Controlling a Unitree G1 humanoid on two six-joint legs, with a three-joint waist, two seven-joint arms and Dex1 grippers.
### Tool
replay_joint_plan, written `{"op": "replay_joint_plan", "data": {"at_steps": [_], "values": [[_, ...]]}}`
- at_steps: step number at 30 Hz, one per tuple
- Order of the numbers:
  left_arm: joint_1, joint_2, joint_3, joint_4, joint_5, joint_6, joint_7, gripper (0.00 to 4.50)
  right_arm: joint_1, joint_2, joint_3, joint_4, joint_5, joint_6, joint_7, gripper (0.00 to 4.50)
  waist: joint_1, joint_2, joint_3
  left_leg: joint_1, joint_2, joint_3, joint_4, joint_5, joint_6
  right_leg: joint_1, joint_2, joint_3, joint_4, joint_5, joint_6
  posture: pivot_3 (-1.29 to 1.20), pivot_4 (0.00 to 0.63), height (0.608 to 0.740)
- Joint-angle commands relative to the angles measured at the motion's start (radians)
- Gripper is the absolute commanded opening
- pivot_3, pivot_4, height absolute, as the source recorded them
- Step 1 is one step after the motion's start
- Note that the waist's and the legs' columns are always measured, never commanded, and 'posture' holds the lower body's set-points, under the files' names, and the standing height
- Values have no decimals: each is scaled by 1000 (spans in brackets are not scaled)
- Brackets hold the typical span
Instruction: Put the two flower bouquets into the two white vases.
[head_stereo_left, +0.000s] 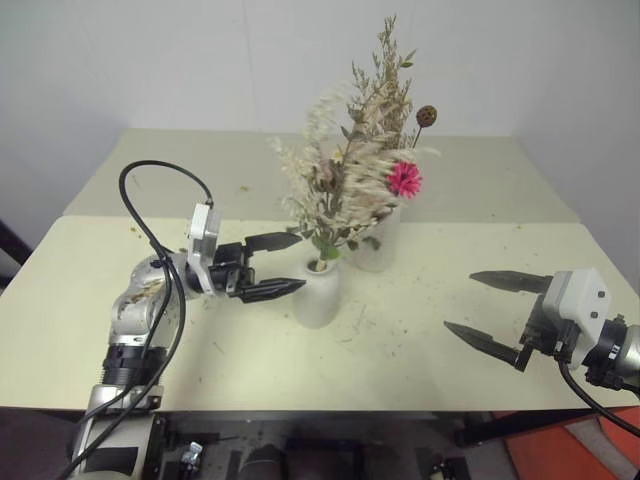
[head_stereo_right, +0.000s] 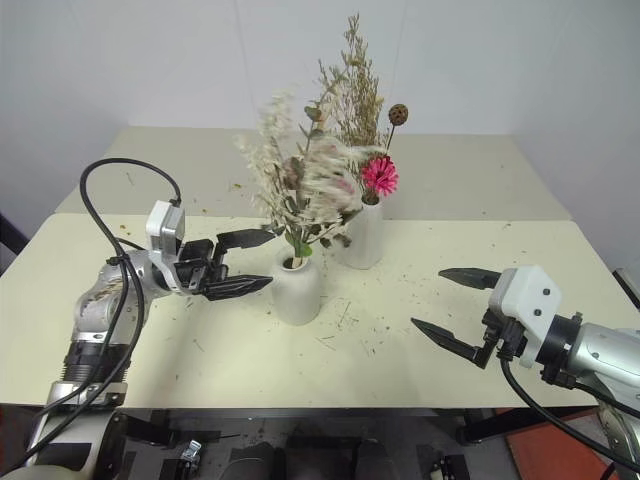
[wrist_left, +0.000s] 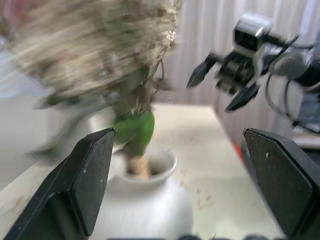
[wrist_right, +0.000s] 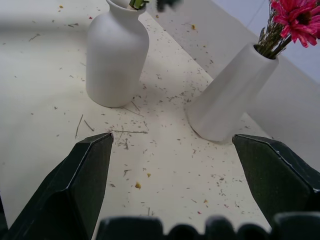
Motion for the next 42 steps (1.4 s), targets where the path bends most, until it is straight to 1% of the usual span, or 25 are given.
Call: {"op": "replay_joint_plan", "data": {"at_steps": [1,5,13,18,21,27,29,31,33,35,37,41,42], "values": [[20,48,53,-47,9,-20,50,4463,-9,-3,-7,-7,-4,-26,-3,4500,-2,0,0,0,0,0,0,0,0,0,0,0,0,0,0,0,150,740],[105,128,143,-120,-25,-3,94,4463,0,-12,-33,5,-1,-27,19,4500,-8,0,0,0,1,1,0,0,0,-1,1,0,0,0,0,0,150,740],[300,277,337,-263,-55,13,153,4463,6,-50,-138,89,22,-37,111,4500,-1,0,0,1,2,2,-1,0,0,0,0,0,0,0,0,0,150,740],[370,353,421,-305,-66,28,171,4463,-13,-92,-198,172,49,-46,182,4500,2,0,0,2,2,3,-1,0,0,0,0,0,0,-1,-1,0,150,740],[398,390,466,-313,-66,23,173,4463,-29,-112,-200,204,44,-56,204,4500,-2,0,0,3,3,4,-1,0,0,0,0,0,0,-1,-2,0,150,740],[418,402,520,-345,-89,38,208,4463,-65,-134,-174,212,40,-47,200,4500,-4,0,0,3,3,5,-2,0,0,0,0,0,1,-3,-1,0,150,740],[438,398,523,-357,-85,25,205,4463,-68,-144,-180,216,42,-47,219,4500,-4,0,0,4,3,5,-2,0,0,0,0,1,1,-3,-1,0,150,740],[451,380,527,-365,-77,12,229,4463,-82,-168,-192,267,36,-69,252,4500,-3,0,0,4,3,5,-2,0,0,0,0,0,1,-3,-1,0,150,740],[456,364,533,-360,-78,1,249,4463,-103,-177,-186,294,26,-84,254,4500,-3,0,0,4,3,6,-2,0,0,0,0,1,1,-3,-1,0,150,740],[455,350,534,-353,-78,-8,272,4463,-164,-168,-153,312,31,-70,210,4500,-3,0,0,4,3,6,-2,0,0,0,0,1,1,-3,-1,0,150,740],[457,340,530,-357,-79,-19,286,4463,-210,-152,-116,317,32,-77,195,4500,-6,0,0,4,3,6,-2,0,0,0,0,1,1,-3,-1,0,150,740],[476,325,518,-365,-44,-58,311,4463,-248,-136,-30,338,-9,-117,199,4500,-5,0,0,4,4,6,-3,0,0,0,1,1,1,-2,-3,0,150,740],[483,326,517,-380,-51,-51,314,4463,-254,-141,-27,345,-1,-114,208,4500,-5,0,0,4,3,6,-3,0,0,-1,1,1,1,-2,-3,0,150,740]]}}
